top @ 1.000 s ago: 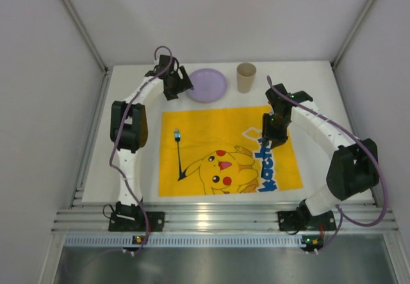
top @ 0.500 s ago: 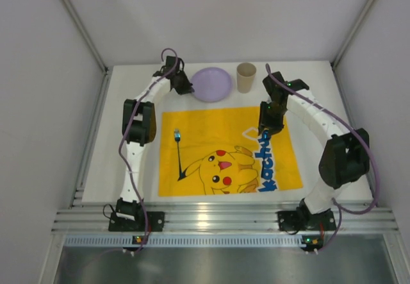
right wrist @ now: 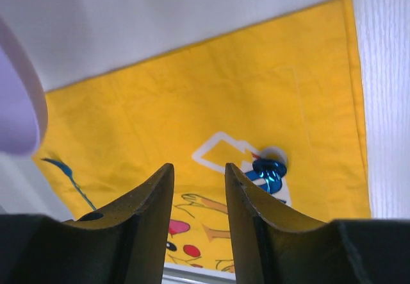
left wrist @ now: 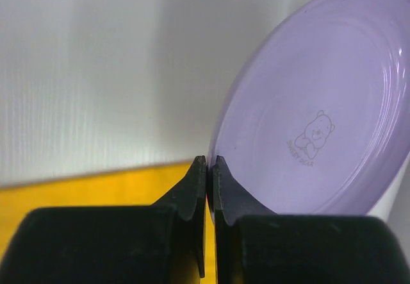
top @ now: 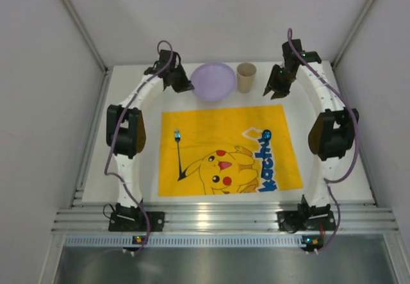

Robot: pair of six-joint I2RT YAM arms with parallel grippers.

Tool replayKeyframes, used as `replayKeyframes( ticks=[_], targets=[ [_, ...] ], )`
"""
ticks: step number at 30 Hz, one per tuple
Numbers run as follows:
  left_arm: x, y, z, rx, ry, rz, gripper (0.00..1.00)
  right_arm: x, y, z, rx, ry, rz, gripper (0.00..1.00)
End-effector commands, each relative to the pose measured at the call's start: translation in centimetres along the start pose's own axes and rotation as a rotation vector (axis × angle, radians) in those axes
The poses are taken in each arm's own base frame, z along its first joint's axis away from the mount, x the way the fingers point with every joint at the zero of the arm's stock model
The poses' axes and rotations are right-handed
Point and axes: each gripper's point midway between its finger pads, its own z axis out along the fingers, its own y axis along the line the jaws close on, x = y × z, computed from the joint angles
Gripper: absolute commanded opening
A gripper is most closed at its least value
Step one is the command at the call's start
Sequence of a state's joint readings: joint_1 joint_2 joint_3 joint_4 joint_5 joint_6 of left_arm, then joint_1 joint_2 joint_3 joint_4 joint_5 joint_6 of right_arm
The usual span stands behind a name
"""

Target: Set the dinner table for one person

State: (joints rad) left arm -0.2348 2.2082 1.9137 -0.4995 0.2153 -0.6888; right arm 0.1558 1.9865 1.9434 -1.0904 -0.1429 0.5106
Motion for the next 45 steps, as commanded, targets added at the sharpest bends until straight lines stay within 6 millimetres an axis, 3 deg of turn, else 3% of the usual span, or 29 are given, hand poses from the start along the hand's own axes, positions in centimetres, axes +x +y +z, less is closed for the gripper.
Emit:
replayKeyframes(
  ticks=[1,2,3,4,5,6,8,11,12,13,14,15,16,18,23,27,28,29,32,36,40,43,44,45],
  targets=[
    [2.1,-5.5,-7.3,0.086,-0.004,0.112,0.0,-4.0,1.3,0.5,-0.094,-0.064,0.043,0.39],
    [3.3,-5.4,-8.8,0.06,0.014,0.123,0.0,-4.9,1.5,1.3,-0.107,-0.082,0.049,0.39],
    [5.7,-3.6,-8.6,0.015,0.068,0.127,0.0,-5.6,1.5,1.6,-0.133,-0.092,0.061,0.39],
    [7.1,-4.0,-9.9,0.024,0.085,0.136,0.0,-6.2,1.8,2.3,-0.154,-0.096,0.079,0.39],
    [10.2,-1.8,-9.5,-0.027,0.153,0.121,0.0,-7.3,2.3,2.5,-0.185,-0.126,0.083,0.4],
    [11.7,-2.2,-10.6,-0.02,0.158,0.141,0.0,-8.1,2.7,2.7,-0.216,-0.133,0.097,0.4],
    [15.3,0.0,-10.5,-0.058,0.214,0.141,0.0,-9.8,3.6,2.4,-0.258,-0.187,0.098,0.4],
    [18.9,1.6,-11.1,-0.082,0.259,0.15,0.0,-11.9,4.9,1.6,-0.322,-0.272,0.099,0.42],
    [19.4,1.8,-11.0,-0.082,0.258,0.156,0.04,-12.3,5.4,1.3,-0.344,-0.285,0.099,0.43],
    [20.1,2.2,-10.9,-0.09,0.267,0.16,0.17,-12.7,5.7,1.1,-0.361,-0.299,0.112,0.43],
    [21.1,3.3,-10.8,-0.11,0.287,0.151,0.56,-13.3,6.1,1.1,-0.38,-0.321,0.113,0.45],
    [21.5,3.7,-10.6,-0.118,0.294,0.145,0.72,-13.5,6.5,1.1,-0.397,-0.324,0.116,0.46],
    [21.7,4.0,-10.5,-0.126,0.297,0.142,0.86,-14.1,6.8,0.6,-0.41,-0.338,0.125,0.46],
    [21.7,4.2,-10.3,-0.135,0.303,0.156,0.96,-14.2,6.9,1.7,-0.409,-0.325,0.14,0.47],
    [19.3,2.4,-11.3,-0.117,0.258,0.207,0.97,-14.8,7.5,2.9,-0.381,-0.332,0.152,0.47],
    [18.1,1.4,-12.0,-0.092,0.252,0.231,0.97,-13.7,9.0,5.0,-0.341,-0.306,0.138,0.48],
    [17.8,1.3,-12.2,-0.092,0.25,0.231,0.96,-13.9,9.5,4.7,-0.337,-0.317,0.129,0.48],
    [17.4,1.3,-12.5,-0.093,0.25,0.238,0.96,-13.2,8.8,6.3,-0.283,-0.292,0.135,0.47],
    [16.1,1.0,-13.2,-0.076,0.231,0.237,0.95,-12.2,8.9,7.6,-0.227,-0.281,0.115,0.45],
    [15.2,1.9,-13.9,-0.081,0.223,0.222,0.95,-11.5,7.4,9.3,-0.105,-0.295,0.117,0.41],
    [14.2,3.5,-14.4,-0.086,0.21,0.183,0.94,-11.4,6.0,9.9,-0.036,-0.295,0.133,0.33],
    [13.9,4.6,-14.6,-0.09,0.205,0.159,0.94,-11.3,6.1,10.2,-0.034,-0.289,0.132,0.15],
    [14.0,4.9,-14.6,-0.093,0.207,0.154,0.94,-11.3,6.1,10.3,-0.036,-0.29,0.136,0.01],
    [13.9,5.0,-14.7,-0.093,0.206,0.149,0.94,-11.4,6.4,9.9,-0.045,-0.295,0.137,0.0]
  ],
)
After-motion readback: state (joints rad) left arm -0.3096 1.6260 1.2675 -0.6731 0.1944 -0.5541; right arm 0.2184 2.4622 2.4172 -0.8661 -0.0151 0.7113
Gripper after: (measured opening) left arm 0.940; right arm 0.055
